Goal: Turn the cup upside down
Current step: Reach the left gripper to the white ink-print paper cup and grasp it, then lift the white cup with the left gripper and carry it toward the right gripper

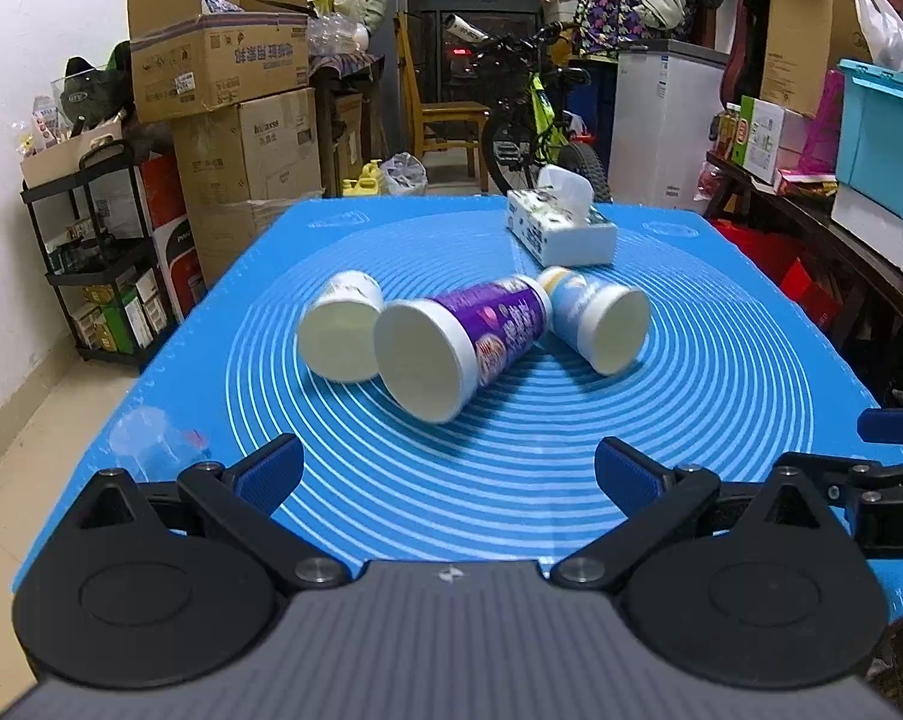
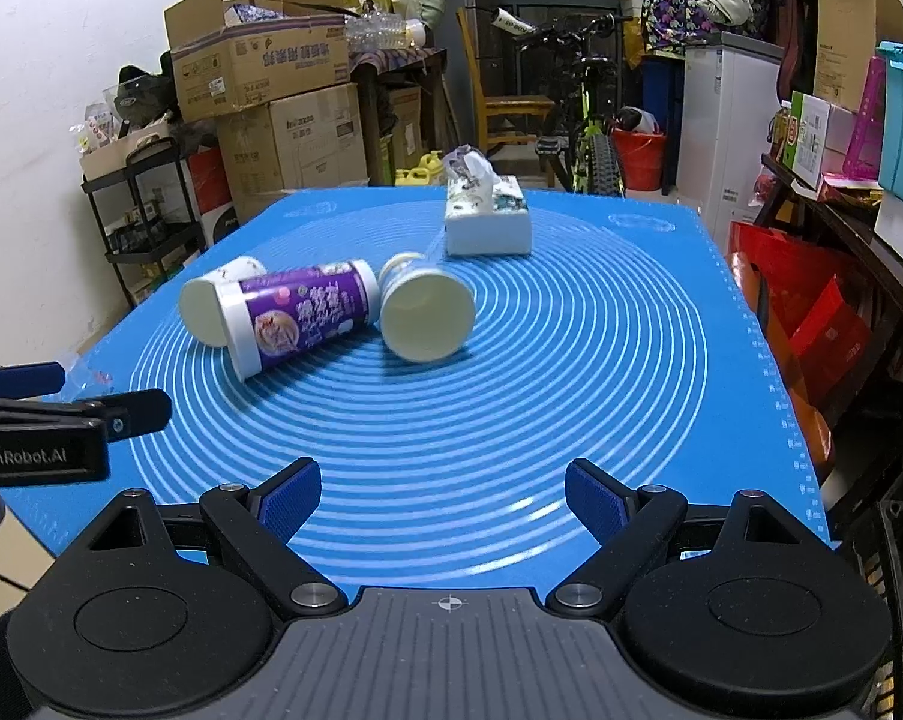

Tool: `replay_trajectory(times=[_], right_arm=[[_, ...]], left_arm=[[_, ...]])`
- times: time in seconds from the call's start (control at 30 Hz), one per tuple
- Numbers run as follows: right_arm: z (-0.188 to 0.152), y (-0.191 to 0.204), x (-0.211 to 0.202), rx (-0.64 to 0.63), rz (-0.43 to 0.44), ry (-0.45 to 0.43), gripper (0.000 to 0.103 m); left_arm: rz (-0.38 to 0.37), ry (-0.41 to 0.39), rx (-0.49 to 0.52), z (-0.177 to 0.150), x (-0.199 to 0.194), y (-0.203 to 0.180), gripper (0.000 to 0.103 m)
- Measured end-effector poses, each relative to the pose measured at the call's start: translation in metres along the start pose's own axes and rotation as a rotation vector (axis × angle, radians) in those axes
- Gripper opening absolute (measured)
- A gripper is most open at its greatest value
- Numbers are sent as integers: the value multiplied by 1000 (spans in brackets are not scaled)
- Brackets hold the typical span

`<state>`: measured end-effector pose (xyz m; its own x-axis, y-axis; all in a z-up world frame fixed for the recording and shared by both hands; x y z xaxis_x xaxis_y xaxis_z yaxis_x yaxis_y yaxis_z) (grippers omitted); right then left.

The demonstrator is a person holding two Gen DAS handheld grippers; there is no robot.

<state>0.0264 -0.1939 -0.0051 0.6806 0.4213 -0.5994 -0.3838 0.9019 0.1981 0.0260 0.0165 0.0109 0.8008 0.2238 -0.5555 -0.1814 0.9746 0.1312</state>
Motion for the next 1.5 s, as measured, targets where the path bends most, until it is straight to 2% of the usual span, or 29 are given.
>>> replay_trajectory(times=[0.2,0.33,0.57,0.87,1.03,1.07,1.1,1.17,1.23,1.33,1.5], right_arm=[[25,-5,8,2,6,-51,90],[40,-7,17,1,10,-74,90],[60,-14,40,9,12,-92,90],[74,-17,78,5,32,-85,90],[75,-14,90,3,49,-77,90],[74,-13,92,2,50,-72,90],[73,-13,94,1,50,-67,90],[71,-12,96,0,49,-59,89],[70,-13,96,3,48,-57,90],[69,-13,95,5,44,-59,90],[69,-15,93,9,42,-63,90]], left_arm=[[47,-31,1,27,17,6,102],[70,-16,-12,49,41,12,102],[167,-34,-3,78,85,19,102],[242,110,61,91,153,17,102],[206,214,51,92,184,23,101],[202,232,51,91,189,23,100],[200,251,53,90,193,23,91],[181,295,14,90,200,28,86],[172,338,-17,90,206,30,68],[141,373,-41,88,209,37,60],[118,365,-87,90,201,45,58]])
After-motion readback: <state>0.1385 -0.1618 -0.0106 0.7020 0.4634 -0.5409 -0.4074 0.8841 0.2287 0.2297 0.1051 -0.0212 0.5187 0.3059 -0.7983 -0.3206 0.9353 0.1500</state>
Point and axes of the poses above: each gripper's, at about its wrist camera, not at the fingertips, and x roughly the way its jaws point, y to its left, z to its top, the point moved 1 cm from there along x, roughly the way its jaws point, and after that the axes turned 11 degrees about z, right-handed, at the moved point
